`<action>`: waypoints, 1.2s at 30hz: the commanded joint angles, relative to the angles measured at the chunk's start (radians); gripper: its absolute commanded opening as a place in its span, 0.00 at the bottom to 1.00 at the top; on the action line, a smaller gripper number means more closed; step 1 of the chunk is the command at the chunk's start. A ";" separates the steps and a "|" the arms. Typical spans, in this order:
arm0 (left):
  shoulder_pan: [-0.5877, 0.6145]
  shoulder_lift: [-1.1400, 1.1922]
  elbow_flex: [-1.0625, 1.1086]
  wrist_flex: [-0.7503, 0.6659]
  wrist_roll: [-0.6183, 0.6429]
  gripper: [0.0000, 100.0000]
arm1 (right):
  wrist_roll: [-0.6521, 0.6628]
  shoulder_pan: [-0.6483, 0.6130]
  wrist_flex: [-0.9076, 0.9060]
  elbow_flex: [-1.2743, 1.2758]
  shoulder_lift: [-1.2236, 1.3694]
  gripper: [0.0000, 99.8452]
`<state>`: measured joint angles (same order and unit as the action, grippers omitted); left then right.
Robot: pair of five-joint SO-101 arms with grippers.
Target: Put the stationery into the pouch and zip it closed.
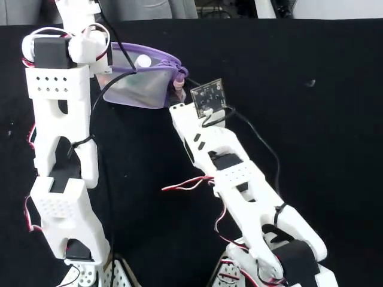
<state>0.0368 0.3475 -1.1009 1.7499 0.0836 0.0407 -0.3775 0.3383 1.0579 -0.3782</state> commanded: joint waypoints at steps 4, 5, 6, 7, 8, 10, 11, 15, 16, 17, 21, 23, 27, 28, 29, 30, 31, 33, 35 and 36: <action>-0.007 -0.003 -0.028 -0.002 0.006 0.03 | 0.000 0.023 0.008 -0.048 -0.031 0.01; -0.007 0.003 -0.028 -0.003 0.008 0.03 | 0.000 0.026 -0.020 -0.050 -0.050 0.01; -0.007 0.011 -0.030 -0.005 0.008 0.03 | 0.000 0.029 -0.061 -0.058 -0.071 0.01; -0.007 0.018 -0.035 -0.005 0.006 0.03 | 0.000 0.037 -0.107 -0.064 -0.099 0.01; -0.007 0.025 -0.039 -0.006 0.005 0.03 | 0.000 0.043 -0.157 -0.079 -0.128 0.01; -0.007 0.026 -0.041 -0.006 0.003 0.03 | 0.000 0.051 -0.290 -0.125 -0.191 0.01; -0.008 0.021 -0.042 -0.008 0.003 0.03 | 0.000 0.063 -0.364 -0.160 -0.219 0.01; -0.007 -0.029 -0.147 0.009 0.008 0.03 | 0.000 0.109 -0.684 -0.381 -0.275 0.01; -0.005 -0.048 -0.162 0.009 0.008 0.03 | 0.000 0.120 -0.764 -0.452 -0.271 0.01; -0.001 -0.071 -0.174 0.011 0.009 0.03 | 0.000 0.129 -0.841 -0.529 -0.262 0.01; 0.028 -0.198 -0.143 0.011 0.018 0.03 | 0.020 0.144 -1.102 -0.835 -0.188 0.01; 0.041 -0.261 -0.127 0.011 0.055 0.06 | 0.068 0.140 -1.211 -0.987 -0.131 0.01; 0.042 -0.382 -0.062 0.011 0.086 0.23 | 0.084 0.138 -1.410 -1.260 0.008 0.01; 0.039 -0.408 -0.028 0.011 0.086 0.26 | 0.087 0.138 -1.459 -1.320 0.045 0.01; 0.039 -0.428 0.010 0.011 0.084 0.28 | 0.089 0.138 -1.507 -1.374 0.079 0.01; 0.036 -0.448 0.045 0.008 0.084 0.28 | 0.084 0.138 -1.548 -1.420 0.110 0.01; 0.024 -0.465 0.074 0.008 0.084 0.28 | 0.083 0.138 -1.583 -1.465 0.136 0.01; -0.012 -0.485 0.114 0.006 0.083 0.28 | 0.083 0.138 -1.642 -1.538 0.182 0.01; -0.028 -0.496 0.117 0.000 0.083 0.28 | 0.083 0.133 -1.679 -1.593 0.209 0.01; -0.031 -0.502 0.114 -0.005 0.084 0.28 | 0.083 0.123 -1.692 -1.620 0.219 0.01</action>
<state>0.0292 -0.1066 -0.9858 1.7576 0.1573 0.1189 -0.2578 -1.3157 -0.4319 -0.1680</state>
